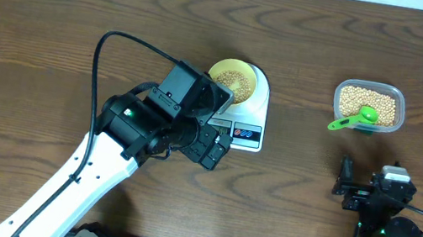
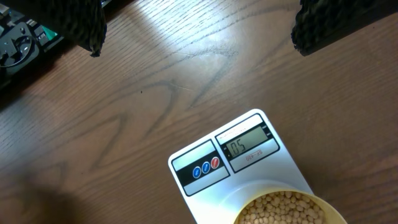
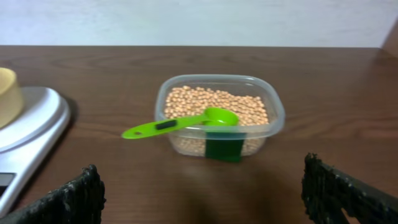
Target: Scoop item into bowl and weigh 50g on scale
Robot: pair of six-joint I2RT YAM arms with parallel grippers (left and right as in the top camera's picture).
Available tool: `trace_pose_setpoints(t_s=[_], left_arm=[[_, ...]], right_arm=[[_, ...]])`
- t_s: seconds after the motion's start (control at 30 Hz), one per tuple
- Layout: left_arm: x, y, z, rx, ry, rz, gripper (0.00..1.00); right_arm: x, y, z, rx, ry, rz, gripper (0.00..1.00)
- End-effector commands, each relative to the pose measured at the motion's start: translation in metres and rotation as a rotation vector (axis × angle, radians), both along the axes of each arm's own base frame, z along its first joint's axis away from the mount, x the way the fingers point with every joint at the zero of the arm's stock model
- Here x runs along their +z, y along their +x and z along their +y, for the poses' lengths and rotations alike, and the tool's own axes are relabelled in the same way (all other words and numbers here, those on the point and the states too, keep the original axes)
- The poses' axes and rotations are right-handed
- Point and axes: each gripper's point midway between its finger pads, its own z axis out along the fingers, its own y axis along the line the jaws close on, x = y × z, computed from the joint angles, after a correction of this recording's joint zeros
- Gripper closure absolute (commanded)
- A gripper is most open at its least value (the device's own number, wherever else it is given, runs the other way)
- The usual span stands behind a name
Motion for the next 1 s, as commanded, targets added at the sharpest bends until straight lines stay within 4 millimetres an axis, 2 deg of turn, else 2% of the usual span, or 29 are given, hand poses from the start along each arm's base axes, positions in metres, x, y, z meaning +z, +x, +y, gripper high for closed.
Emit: trace_pose_setpoints(t_s=[0.0, 0.2, 0.37, 0.67, 0.87, 0.97], left_arm=[[0.001, 0.000, 0.000, 0.001, -0.007, 0.003, 0.02], [0.001, 0.000, 0.000, 0.001, -0.007, 0.003, 0.02], [0.001, 0.000, 0.000, 0.001, -0.007, 0.003, 0.02], [0.001, 0.000, 0.000, 0.001, -0.007, 0.003, 0.02], [0.001, 0.000, 0.000, 0.001, -0.007, 0.003, 0.02], [0.001, 0.000, 0.000, 0.001, -0.007, 0.003, 0.02]], right_arm=[[0.002, -0.001, 0.015, 0.083, 0.029, -0.013, 0.01], [-0.002, -0.004, 0.037, 0.200, 0.035, -0.005, 0.01], [-0.023, -0.008, 0.051, 0.270, -0.070, 0.033, 0.01], [-0.019, -0.002, 0.032, 0.133, -0.139, 0.021, 0.01], [-0.019, -0.001, 0.006, -0.054, -0.003, 0.027, 0.01], [-0.018, -0.001, 0.004, -0.076, 0.054, 0.022, 0.01]])
